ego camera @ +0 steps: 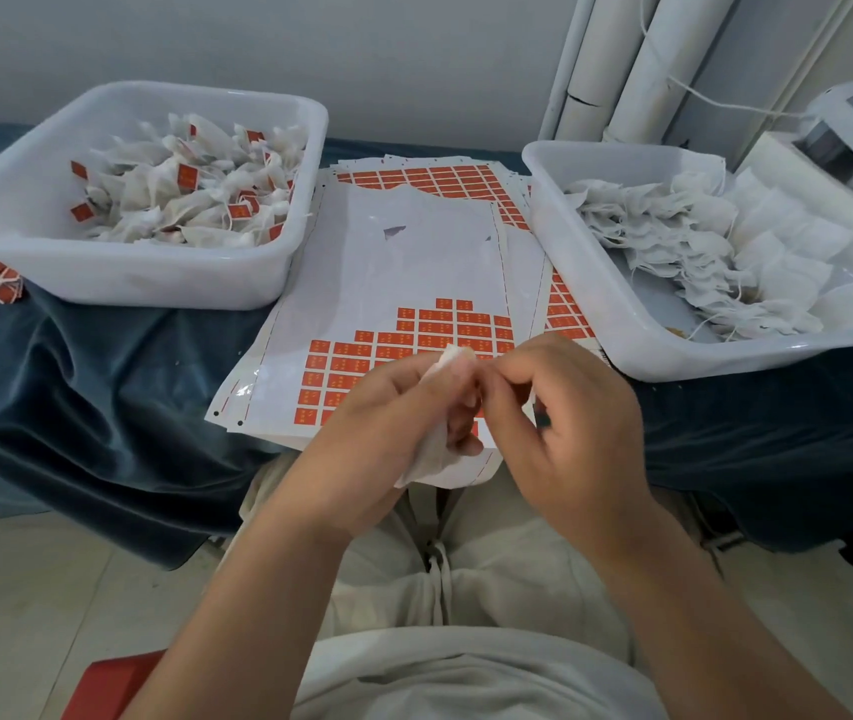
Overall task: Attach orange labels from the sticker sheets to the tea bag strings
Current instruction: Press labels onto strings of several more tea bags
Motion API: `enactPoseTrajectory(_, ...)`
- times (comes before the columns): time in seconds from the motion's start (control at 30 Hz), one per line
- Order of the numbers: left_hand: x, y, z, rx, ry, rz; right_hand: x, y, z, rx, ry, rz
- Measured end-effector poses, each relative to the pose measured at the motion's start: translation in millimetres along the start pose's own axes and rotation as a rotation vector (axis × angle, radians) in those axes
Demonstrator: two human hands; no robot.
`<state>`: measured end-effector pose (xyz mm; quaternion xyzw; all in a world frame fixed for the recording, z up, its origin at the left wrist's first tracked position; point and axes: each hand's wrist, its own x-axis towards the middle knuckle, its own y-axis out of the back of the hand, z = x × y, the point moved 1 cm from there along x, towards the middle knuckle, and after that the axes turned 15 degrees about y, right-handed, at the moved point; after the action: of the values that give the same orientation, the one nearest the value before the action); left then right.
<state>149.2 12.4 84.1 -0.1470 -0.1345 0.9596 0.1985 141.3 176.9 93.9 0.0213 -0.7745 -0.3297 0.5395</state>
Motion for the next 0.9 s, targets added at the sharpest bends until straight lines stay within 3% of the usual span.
enactPoseTrajectory(0.13,4,-6,-4,0.023,-0.064,0.120,-4,1,8,-0.197,0.115,0.048)
enactPoseTrajectory(0.27,6,-14,-6,0.140,-0.141,0.212,-6,1,11,-0.164,0.061,0.052)
enactPoseTrajectory(0.43,7,-15,-6,0.090,-0.165,0.316,-6,0,15,-0.191,0.041,0.026)
enactPoseTrajectory(0.53,10,-9,-7,-0.047,-0.146,0.451,-5,1,10,-0.073,-0.023,0.066)
enactPoseTrajectory(0.67,14,0,-4,-0.346,0.064,0.588,-4,3,6,0.235,-0.237,0.177)
enactPoseTrajectory(0.73,16,2,2,-0.410,0.141,0.573,-3,2,5,0.324,-0.329,0.149)
enactPoseTrajectory(0.8,16,4,4,-0.371,0.153,0.454,-3,1,4,0.418,-0.424,0.158)
enactPoseTrajectory(0.9,9,3,-1,-0.028,0.002,0.239,-3,0,7,0.574,-0.515,0.207)
